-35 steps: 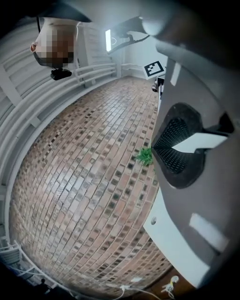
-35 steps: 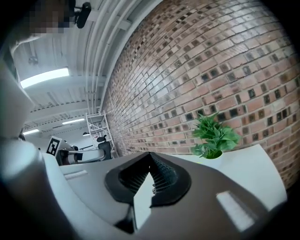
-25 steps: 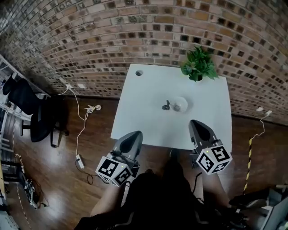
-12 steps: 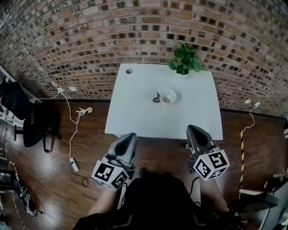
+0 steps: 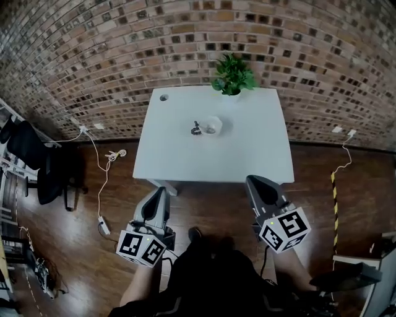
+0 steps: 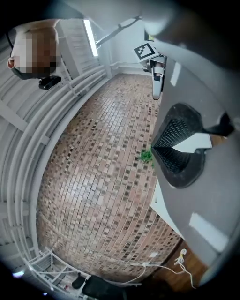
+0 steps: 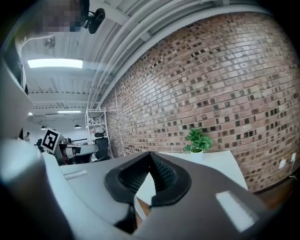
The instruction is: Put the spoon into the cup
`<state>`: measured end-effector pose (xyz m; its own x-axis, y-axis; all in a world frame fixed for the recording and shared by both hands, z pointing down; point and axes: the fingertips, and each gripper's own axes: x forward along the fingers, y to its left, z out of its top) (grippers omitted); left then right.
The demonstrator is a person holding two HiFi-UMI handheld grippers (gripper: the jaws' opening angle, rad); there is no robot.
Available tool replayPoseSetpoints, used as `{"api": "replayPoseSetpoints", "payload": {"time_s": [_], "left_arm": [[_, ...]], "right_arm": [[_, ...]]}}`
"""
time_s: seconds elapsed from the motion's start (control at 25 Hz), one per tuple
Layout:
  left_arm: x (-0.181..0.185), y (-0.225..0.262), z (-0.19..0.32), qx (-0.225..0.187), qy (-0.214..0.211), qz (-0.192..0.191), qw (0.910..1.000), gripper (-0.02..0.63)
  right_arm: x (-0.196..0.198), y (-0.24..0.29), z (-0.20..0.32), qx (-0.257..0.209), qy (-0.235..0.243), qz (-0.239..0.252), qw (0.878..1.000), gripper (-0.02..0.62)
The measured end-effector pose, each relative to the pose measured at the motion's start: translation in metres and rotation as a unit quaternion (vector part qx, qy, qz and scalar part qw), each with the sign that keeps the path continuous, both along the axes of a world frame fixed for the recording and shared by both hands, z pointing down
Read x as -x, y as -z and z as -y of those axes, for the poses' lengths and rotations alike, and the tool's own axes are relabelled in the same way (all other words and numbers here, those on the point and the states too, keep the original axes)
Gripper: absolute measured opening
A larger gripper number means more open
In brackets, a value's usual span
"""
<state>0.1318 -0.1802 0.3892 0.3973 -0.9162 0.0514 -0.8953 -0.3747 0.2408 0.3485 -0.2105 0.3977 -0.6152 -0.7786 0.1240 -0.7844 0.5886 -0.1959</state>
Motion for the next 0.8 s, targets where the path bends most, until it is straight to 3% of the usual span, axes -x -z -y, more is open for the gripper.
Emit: {"api": "replayPoseSetpoints", "payload": {"time_s": [0.12, 0.36, 0.52, 0.8], "left_arm": [[-0.011, 0.006, -0.01, -0.005, 0.001, 0.006, 1.0, 0.009], [-0.003, 0.011, -0.032, 0.007, -0.018, 0.01, 0.9998, 0.009], [0.01, 0.019, -0.04, -0.001, -0.05, 0.023, 0.9985, 0.009], [0.013, 0.024, -0.05, -0.025, -0.093, 0.005, 0.9953, 0.009]], "right_arm": [[-0.019, 0.012, -0.006, -0.021, -0.009, 0.019, 1.0, 0.006], [-0.018, 0.021, -0.029, -0.02, -0.042, 0.021, 0.999, 0.006], [-0.007, 0.022, -0.043, -0.009, -0.072, 0.033, 0.997, 0.006], [0.015, 0.026, -0.063, -0.006, -0.072, 0.016, 0.997, 0.006]]}}
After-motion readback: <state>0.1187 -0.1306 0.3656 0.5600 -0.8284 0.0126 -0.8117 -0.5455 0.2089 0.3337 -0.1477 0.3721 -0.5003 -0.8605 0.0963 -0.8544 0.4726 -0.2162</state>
